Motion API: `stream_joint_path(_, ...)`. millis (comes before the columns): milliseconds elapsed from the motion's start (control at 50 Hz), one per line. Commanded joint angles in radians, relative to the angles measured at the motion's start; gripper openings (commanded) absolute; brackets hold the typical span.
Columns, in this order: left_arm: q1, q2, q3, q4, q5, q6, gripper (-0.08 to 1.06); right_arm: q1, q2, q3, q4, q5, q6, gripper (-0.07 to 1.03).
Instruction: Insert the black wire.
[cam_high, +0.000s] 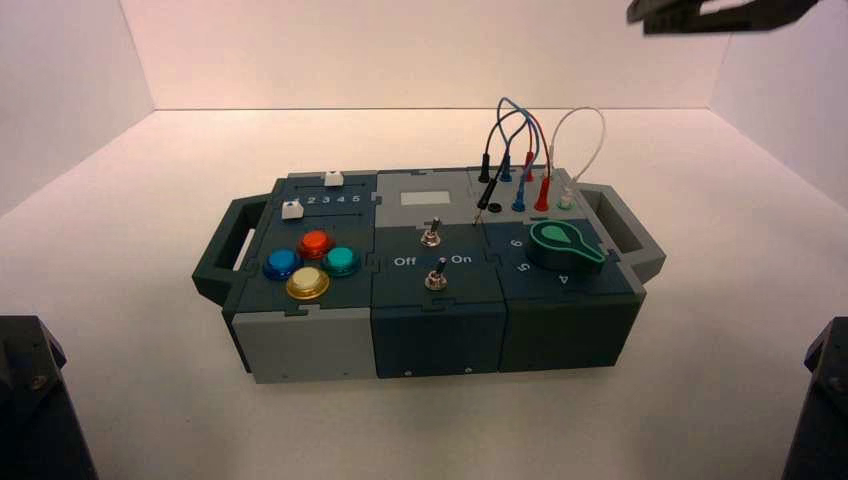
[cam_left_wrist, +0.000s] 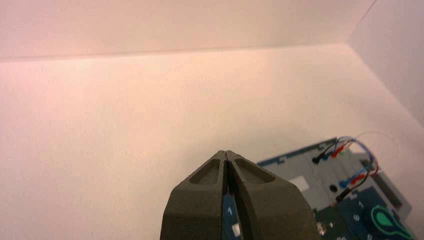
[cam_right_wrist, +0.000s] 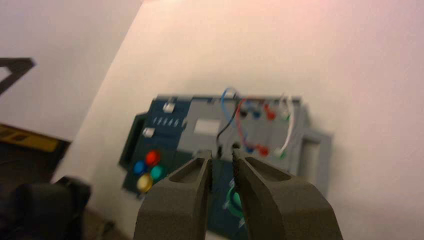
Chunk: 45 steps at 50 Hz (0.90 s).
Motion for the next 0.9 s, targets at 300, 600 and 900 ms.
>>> stream_joint_path(300, -0.014, 0.054, -0.046, -0.026, -0.018, -0.009, -0.03, 0.091, 0.035, 0.014, 0.144, 0.044, -0.017, 0.3)
stream_joint_path(600, -0.018, 0.101, -0.071, -0.026, -0.017, -0.006, -0.03, 0.091, 0.216, -0.011, 0.137, 0.057, -0.055, 0.3)
stream_joint_path(900, -0.098, 0.189, -0.071, -0.031, -0.026, -0.009, -0.03, 0.092, 0.347, -0.098, 0.135, 0.038, -0.104, 0.31)
